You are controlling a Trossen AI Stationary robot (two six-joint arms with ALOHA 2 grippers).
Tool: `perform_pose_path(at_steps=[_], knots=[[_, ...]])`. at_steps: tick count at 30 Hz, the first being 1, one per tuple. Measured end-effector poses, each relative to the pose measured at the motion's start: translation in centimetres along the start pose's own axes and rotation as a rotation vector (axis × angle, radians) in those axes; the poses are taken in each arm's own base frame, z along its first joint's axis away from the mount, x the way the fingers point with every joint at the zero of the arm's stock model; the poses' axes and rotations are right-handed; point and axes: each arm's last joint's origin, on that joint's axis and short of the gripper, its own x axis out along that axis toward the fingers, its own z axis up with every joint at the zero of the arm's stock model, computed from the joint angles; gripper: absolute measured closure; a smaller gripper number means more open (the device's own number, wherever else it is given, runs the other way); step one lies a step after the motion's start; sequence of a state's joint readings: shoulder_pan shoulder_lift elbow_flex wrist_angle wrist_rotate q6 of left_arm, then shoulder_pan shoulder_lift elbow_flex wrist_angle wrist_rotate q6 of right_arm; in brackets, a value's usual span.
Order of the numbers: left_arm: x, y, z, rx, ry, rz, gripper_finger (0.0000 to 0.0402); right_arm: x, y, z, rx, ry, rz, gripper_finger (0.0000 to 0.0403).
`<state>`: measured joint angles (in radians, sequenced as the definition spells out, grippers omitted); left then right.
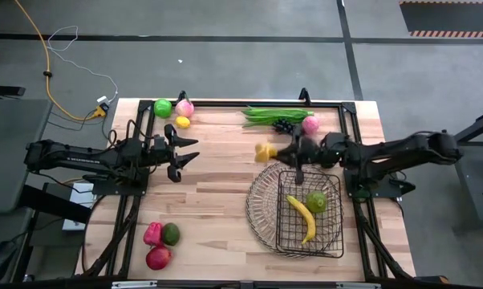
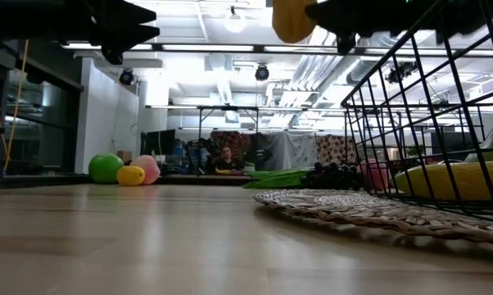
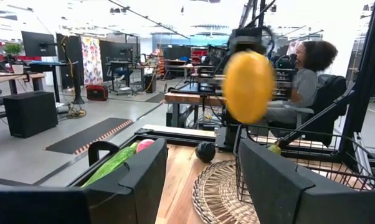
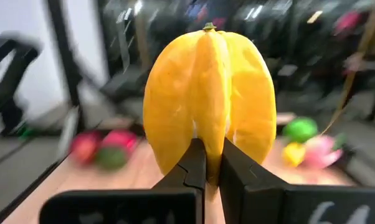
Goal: Build produce basket
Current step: Put the starfruit into the wire basket
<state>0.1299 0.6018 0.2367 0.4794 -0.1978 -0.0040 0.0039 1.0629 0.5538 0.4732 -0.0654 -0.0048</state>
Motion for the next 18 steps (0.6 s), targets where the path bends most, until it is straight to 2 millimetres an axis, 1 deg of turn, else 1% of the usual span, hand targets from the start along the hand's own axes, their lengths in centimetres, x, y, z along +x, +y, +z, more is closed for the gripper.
perform_pose_path(at_steps=[3,6,10,13,16,18], knots=[[0.0,0.0,0.0,0.0,0.002,0.0,0.021,0.1,2.7,1.0,0.008,0.195,0.116,0.0398],[0.0,0.0,0.0,0.0,0.002,0.0,0.021,-0.7,5.6,1.9,0.07,0.416,0.168,0.0398],[0.0,0.0,0.0,-0.001,0.003,0.0,0.021,-2.9,8.6,3.8,0.184,0.624,0.068,0.0398],[0.0,0.0,0.0,-0.002,0.003,0.0,0.021,-4.6,10.0,4.9,0.302,0.711,-0.022,0.0398],[0.0,0.0,0.0,-0.002,0.003,0.0,0.021,-5.8,10.8,4.7,0.397,0.764,-0.097,0.0398],[0.0,0.0,0.0,-0.011,0.003,-0.001,0.021,-6.0,11.2,3.9,0.473,0.782,-0.132,0.0398]])
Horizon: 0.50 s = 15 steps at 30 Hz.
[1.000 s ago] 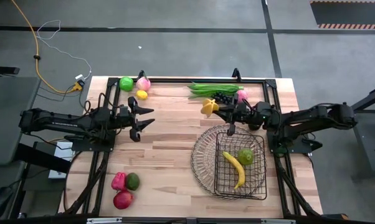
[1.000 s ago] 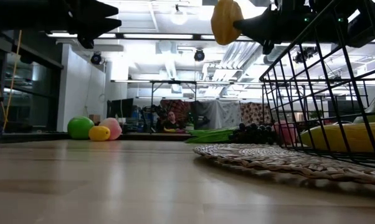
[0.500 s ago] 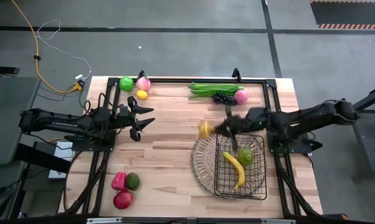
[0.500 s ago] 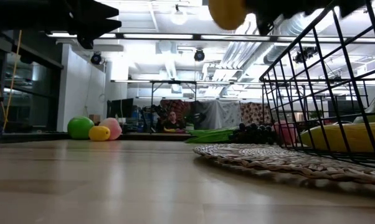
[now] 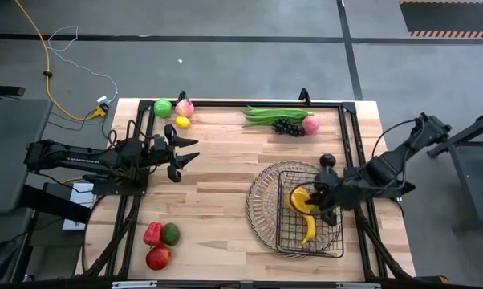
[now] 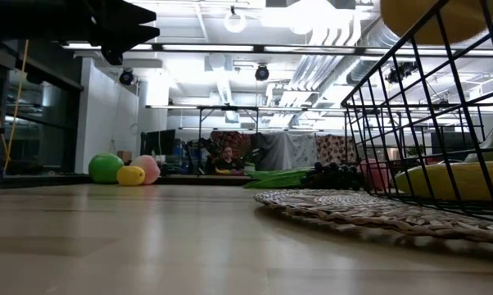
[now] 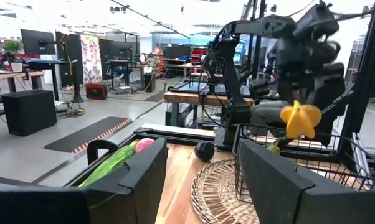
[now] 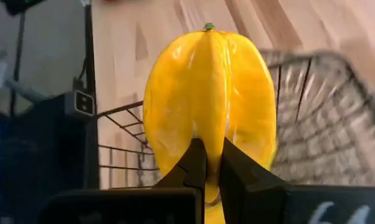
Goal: Build produce basket
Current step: Put the starfruit into the wire basket
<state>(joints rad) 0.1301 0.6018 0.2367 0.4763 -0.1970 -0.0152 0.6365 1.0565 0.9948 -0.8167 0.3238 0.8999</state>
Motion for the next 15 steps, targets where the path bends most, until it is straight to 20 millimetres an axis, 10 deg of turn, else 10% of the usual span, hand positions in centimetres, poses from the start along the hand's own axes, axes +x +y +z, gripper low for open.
perform_pose_path(at_steps=[15], knots=[[0.0,0.0,0.0,0.0,0.001,0.0,0.021,6.8,-0.3,-4.2,0.392,0.232,-0.053,0.039]])
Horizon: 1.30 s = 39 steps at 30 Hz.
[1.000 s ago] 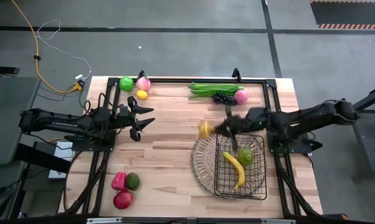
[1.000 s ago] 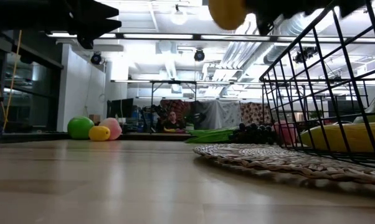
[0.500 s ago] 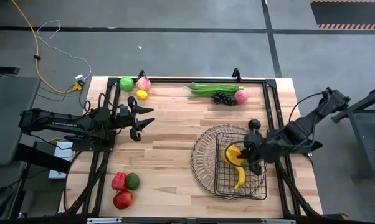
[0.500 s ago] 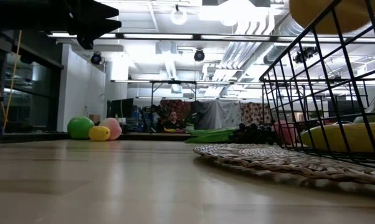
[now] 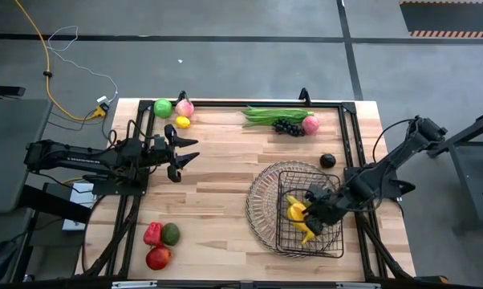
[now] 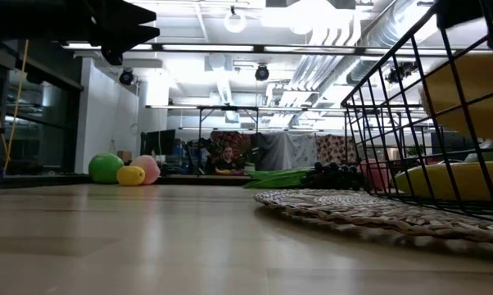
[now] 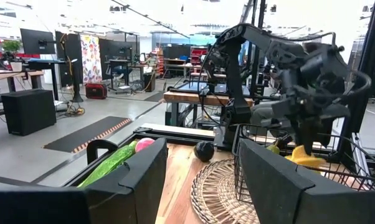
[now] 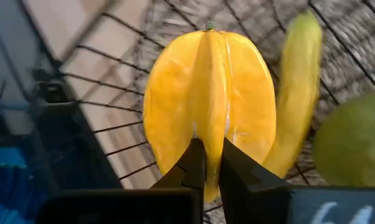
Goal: Build produce basket
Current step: Put the starfruit into the wire basket, then put the mangosteen into the wire basket
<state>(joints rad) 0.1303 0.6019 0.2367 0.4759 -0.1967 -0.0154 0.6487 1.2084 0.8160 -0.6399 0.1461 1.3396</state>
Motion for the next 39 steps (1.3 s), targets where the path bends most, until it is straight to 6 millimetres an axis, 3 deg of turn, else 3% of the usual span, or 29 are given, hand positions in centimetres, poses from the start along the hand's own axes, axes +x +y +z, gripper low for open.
perform_pose_path(at_steps=[14,21,27,32,35,39], knots=[[0.0,0.0,0.0,0.0,0.0,0.0,0.021,2.5,0.6,0.0,0.098,0.004,-0.026,0.0328],[0.0,0.0,0.0,0.001,0.0,0.0,0.021,3.1,0.5,0.3,0.067,0.069,-0.043,0.0249],[0.0,0.0,0.0,0.0,-0.005,0.0,0.021,-0.6,1.0,1.9,-0.082,0.056,-0.088,0.0203],[0.0,0.0,0.2,-0.003,-0.02,0.0,0.021,-4.9,0.9,3.8,-0.215,-0.249,-0.259,0.0199],[0.0,0.0,0.2,-0.003,-0.021,-0.001,0.021,-5.6,0.1,5.3,-0.256,-0.358,-0.354,0.0199],[0.0,0.0,0.2,-0.009,-0.02,-0.001,0.021,-4.5,-2.3,7.5,-0.289,-0.385,-0.499,0.0199]])
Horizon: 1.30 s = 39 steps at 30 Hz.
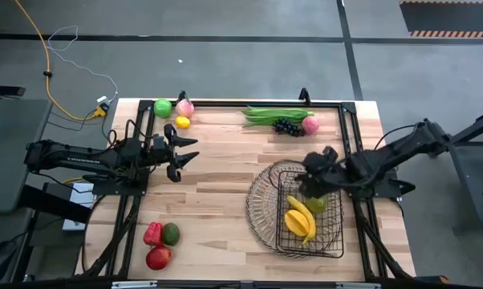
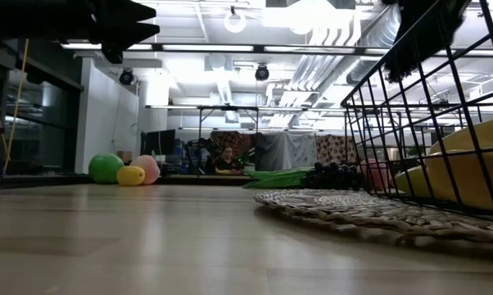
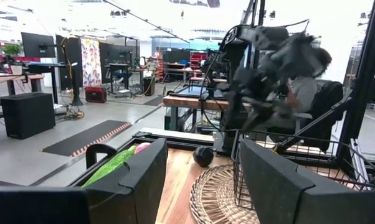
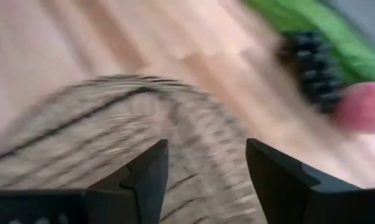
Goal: Build produce basket
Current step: Put the mangosteen into the wire basket
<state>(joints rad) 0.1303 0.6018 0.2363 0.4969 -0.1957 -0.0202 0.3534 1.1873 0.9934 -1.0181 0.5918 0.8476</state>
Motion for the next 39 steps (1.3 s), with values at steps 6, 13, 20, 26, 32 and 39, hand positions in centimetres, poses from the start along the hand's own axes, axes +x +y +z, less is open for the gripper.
perform_pose_path(at_steps=[6,13,20,26,32,39], knots=[[0.0,0.0,0.0,0.007,0.001,-0.001,0.021,4.9,-2.2,1.5,-0.051,-0.127,-0.006,0.0199],[0.0,0.0,0.0,0.014,-0.004,-0.003,0.021,9.0,-4.7,2.5,-0.03,-0.668,0.365,0.0199],[0.0,0.0,0.1,0.014,-0.008,-0.013,0.021,10.4,-5.8,1.8,-0.039,-0.95,0.484,0.0199],[0.1,-0.2,-0.1,0.025,0.006,-0.059,0.021,10.5,-5.0,1.7,-0.075,-0.94,0.525,0.0199],[0.1,-0.3,-0.2,0.026,0.014,-0.088,0.021,10.4,-5.0,1.8,-0.068,-0.948,0.515,0.0199],[0.1,-0.3,-0.2,0.026,0.014,-0.087,0.021,10.4,-5.0,1.8,-0.068,-0.948,0.516,0.0199]])
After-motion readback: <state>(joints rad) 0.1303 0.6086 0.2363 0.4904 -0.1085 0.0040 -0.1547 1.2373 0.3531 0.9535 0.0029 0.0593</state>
